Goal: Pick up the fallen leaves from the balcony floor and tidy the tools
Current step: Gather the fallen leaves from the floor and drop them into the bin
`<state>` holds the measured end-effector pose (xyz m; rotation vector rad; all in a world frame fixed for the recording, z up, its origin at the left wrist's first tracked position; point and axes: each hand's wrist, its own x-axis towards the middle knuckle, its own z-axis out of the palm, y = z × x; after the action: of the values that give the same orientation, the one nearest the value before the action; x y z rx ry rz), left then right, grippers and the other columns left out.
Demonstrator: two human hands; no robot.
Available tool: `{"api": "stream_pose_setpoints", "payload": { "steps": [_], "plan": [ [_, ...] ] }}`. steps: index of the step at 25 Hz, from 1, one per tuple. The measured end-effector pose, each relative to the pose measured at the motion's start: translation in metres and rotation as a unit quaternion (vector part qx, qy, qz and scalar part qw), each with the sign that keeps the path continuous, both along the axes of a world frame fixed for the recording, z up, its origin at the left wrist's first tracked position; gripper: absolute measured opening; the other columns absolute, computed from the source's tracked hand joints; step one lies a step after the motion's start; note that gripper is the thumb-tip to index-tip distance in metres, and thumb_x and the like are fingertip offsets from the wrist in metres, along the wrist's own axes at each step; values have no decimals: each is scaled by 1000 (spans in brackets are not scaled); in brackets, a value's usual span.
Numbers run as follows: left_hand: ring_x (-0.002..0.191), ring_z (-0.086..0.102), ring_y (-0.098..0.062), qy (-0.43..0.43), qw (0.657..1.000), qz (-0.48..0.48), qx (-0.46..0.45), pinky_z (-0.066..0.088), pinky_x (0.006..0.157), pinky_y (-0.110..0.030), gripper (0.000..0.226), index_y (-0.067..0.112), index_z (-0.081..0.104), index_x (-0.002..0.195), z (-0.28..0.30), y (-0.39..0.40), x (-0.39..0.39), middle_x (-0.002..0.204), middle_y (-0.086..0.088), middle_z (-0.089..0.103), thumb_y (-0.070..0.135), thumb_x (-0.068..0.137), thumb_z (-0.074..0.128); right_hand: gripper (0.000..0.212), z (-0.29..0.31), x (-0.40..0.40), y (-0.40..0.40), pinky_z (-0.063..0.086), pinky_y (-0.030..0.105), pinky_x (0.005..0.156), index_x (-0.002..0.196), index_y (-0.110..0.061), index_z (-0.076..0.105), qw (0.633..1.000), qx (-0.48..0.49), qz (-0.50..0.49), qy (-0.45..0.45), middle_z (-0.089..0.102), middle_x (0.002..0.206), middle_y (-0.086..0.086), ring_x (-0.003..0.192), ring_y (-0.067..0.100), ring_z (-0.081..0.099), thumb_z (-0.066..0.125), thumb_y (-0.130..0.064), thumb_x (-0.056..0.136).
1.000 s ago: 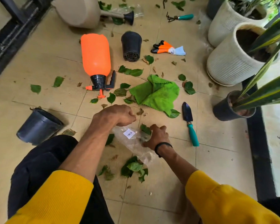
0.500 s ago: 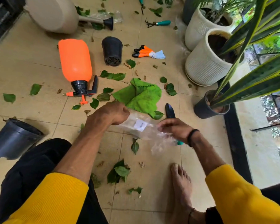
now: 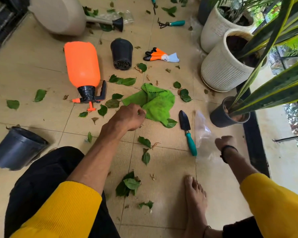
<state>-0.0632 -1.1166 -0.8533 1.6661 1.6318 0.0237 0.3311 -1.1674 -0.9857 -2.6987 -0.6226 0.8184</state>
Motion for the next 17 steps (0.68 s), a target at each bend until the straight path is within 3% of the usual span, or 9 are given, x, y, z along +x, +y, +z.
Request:
{"api": "stream_pose_setpoints", "payload": {
  "steps": [2,3,5,7,10,12,14,17],
  "plan": [
    [54,49,-10,-2,1000,4,-3,30,45,-25,37,18,61,134,-3,-1,-3,108,-9,70,34,107,41,43,1,-25,6,49,48,98,129,-12,57,983,68,118,-126,52,132,17,116,34,52,67,-19,88],
    [56,52,-11,-3,1000,5,-4,33,47,-26,37,18,61,133,-4,-1,-5,109,-8,69,34,107,42,40,1,-41,12,48,49,101,128,-13,58,966,104,192,-137,51,133,15,118,33,51,66,-20,90],
    [66,59,-15,3,1000,5,-5,43,55,-28,37,18,61,132,-7,-1,-10,117,-9,67,35,106,43,32,-9,-74,28,48,45,100,122,-10,63,924,132,344,-102,55,128,16,115,32,55,65,-19,91],
    [79,63,-19,17,1000,4,-7,49,66,-30,37,17,61,132,-10,-3,-15,132,-11,63,35,106,42,35,-29,-103,46,45,41,103,124,-7,63,877,92,467,-70,57,129,19,119,36,55,62,-18,91],
    [73,59,-17,29,999,6,-13,46,60,-30,38,16,59,133,-14,-10,-25,121,-9,65,34,107,40,63,-55,-142,51,31,44,119,149,-4,39,858,-4,511,-51,32,156,19,144,37,31,55,-36,97],
    [82,61,-20,46,999,7,-27,47,64,-30,39,16,57,136,-15,-15,-36,126,-10,63,34,107,39,71,-66,-170,31,25,45,122,155,-4,24,855,-8,512,-87,18,163,17,150,35,19,45,-45,101],
    [102,62,-25,64,997,18,-45,47,73,-29,39,17,56,138,-13,-17,-45,138,-11,57,34,108,39,69,-70,-203,2,22,47,124,157,-8,21,855,12,512,-80,13,165,15,152,33,12,40,-45,102],
    [122,57,-28,65,996,36,-45,44,86,-29,40,20,55,140,-8,-17,-54,145,-10,54,34,107,39,59,-69,-248,-22,23,46,124,154,-14,30,821,73,564,-51,21,163,13,151,33,16,43,-40,102]
  ]
}}
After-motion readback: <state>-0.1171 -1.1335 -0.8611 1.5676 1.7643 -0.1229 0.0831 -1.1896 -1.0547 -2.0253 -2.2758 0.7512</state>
